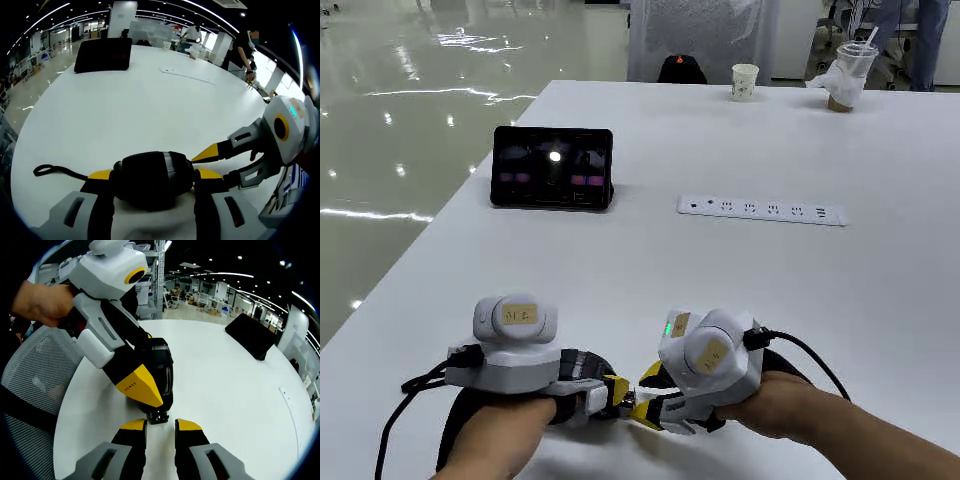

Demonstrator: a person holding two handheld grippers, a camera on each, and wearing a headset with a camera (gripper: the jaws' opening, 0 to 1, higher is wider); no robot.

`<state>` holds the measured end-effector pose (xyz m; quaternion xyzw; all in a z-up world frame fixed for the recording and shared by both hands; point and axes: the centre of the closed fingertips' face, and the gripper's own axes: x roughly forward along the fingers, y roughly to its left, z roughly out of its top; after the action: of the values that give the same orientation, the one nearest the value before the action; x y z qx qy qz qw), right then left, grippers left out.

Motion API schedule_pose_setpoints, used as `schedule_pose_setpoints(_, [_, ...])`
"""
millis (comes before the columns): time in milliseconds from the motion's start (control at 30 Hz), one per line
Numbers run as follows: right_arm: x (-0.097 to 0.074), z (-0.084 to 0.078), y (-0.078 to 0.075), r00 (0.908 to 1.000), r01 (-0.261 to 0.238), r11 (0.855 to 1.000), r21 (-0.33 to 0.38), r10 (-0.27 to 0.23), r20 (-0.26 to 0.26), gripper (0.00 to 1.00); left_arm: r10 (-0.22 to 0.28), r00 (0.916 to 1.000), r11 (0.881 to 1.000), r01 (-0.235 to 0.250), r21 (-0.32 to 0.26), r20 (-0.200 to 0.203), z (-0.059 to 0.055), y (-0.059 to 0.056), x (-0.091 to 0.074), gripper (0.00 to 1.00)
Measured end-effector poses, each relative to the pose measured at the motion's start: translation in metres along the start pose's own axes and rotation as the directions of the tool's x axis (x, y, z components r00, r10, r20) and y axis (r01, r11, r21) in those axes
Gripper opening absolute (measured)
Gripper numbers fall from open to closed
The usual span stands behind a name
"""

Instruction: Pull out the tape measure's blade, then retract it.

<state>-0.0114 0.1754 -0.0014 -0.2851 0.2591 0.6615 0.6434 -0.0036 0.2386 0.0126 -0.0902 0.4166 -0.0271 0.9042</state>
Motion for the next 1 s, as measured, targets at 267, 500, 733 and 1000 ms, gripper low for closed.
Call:
schedule_pose_setpoints(267, [-0.009, -0.006, 0.003, 0.9999, 0.014, 1.000, 0.015, -0.014, -0.003, 0.22, -0.005, 1.0000, 1.000, 0.005, 0.024, -0.002, -0.004, -0.001, -0.006, 0.60])
schedule_pose_setpoints(500, [-0.018, -0.013, 0.005, 0.9996, 0.027, 0.999, 0.037, -0.026, -0.005, 0.26, -0.018, 0.9998, 0.999, 0.018, 0.039, 0.002, -0.006, -0.003, -0.009, 0.61])
schedule_pose_setpoints(733, [-0.025, -0.015, 0.005, 0.9991, 0.042, 0.998, 0.054, -0.042, 0.003, 0.30, -0.026, 0.9996, 0.998, 0.026, 0.060, 0.008, -0.010, -0.004, -0.012, 0.61])
schedule_pose_setpoints(1000, [-0.034, -0.018, 0.005, 0.9975, 0.066, 0.995, 0.074, -0.068, 0.018, 0.34, -0.032, 0.9995, 0.996, 0.031, 0.085, 0.007, -0.016, 0.000, -0.017, 0.64])
